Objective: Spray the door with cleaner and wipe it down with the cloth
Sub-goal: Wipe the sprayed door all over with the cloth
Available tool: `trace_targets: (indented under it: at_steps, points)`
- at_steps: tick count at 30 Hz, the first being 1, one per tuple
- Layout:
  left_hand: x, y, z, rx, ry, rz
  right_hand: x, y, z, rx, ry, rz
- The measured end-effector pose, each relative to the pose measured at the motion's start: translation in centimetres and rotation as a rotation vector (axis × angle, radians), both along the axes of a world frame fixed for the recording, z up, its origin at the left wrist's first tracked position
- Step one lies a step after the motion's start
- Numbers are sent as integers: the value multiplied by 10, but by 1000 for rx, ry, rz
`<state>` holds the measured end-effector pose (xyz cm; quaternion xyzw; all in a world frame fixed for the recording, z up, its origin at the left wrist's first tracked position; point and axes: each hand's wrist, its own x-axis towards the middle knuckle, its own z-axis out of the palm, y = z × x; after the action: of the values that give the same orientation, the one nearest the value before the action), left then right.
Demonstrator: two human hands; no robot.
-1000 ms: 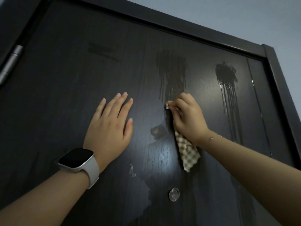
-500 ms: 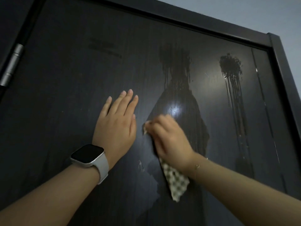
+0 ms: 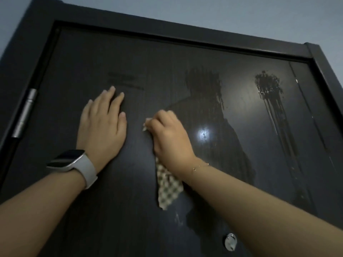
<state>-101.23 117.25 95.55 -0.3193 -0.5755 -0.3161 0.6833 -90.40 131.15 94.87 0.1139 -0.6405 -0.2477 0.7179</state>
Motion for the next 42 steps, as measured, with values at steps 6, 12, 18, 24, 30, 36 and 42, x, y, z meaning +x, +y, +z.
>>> trace_targets:
  at_steps: [6,12,18,24,30,36,42]
  points:
    - [-5,0,1,7,4,4,44,48,59,-127,133,-84]
    - [-10,3,0,27,28,-13,37,33,104,-502,370,-159]
    - [-8,3,1,28,42,-14,-15,-27,105,-126,151,-163]
    - [-10,5,0,52,39,-43,61,71,136,-486,372,-181]
    - [-10,4,1,36,30,-49,27,22,133,-577,345,-134]
    - [-8,2,0,32,27,-39,-4,-17,91,-292,-17,-74]
    - [-9,2,0,46,40,-43,55,48,120,-443,1,-128]
